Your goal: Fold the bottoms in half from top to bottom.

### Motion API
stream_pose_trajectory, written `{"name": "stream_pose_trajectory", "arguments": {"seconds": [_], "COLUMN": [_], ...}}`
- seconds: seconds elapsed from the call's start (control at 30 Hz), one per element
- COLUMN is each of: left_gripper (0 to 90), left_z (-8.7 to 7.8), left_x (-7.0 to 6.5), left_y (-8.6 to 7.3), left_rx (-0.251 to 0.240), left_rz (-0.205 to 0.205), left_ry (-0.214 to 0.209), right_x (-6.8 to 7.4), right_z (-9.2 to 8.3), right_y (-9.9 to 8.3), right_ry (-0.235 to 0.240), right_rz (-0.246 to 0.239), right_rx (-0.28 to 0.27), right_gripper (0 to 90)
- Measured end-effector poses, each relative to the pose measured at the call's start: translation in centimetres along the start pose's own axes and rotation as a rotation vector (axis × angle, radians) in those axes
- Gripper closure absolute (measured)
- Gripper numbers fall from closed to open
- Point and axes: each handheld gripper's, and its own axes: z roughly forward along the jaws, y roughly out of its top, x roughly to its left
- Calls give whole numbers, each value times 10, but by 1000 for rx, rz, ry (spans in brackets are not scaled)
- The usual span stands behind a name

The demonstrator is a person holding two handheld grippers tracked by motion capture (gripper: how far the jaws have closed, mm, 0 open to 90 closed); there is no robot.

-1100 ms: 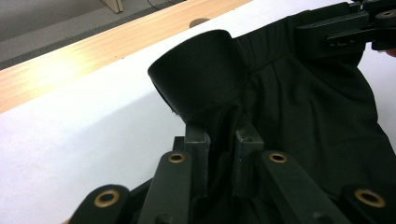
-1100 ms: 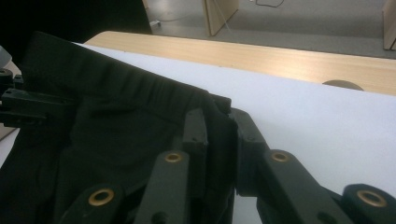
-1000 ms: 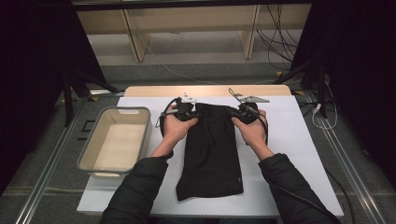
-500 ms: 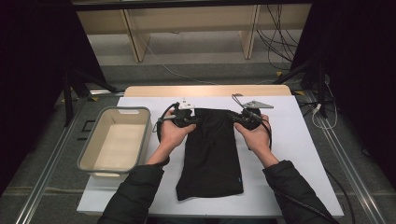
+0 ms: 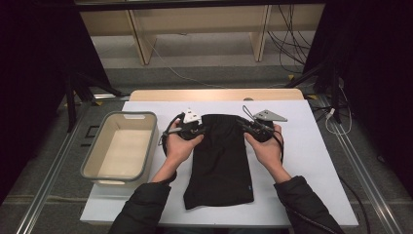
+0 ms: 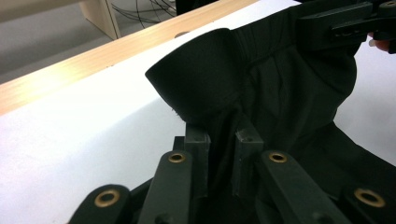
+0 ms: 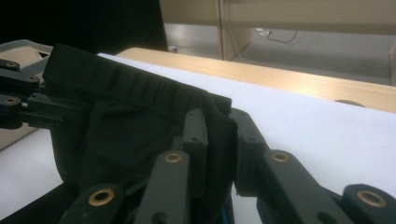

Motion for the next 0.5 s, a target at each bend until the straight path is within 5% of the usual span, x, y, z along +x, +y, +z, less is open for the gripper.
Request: {"name": "stream_pose_trajectory", "arguments": {"seconds": [0.5], "left_gripper": [794], "left_z": [-7], "left_x": [-6], "left_y": [-10], "left_rx": [-40], "left_rz": [-1], "left_ry": [-7], "right_x": [4], "right_z": [-9], "right_y": [-9], "right_ry": [16], "right_rz": [-10], "right_rx": [-30], "right_gripper": [787]}}
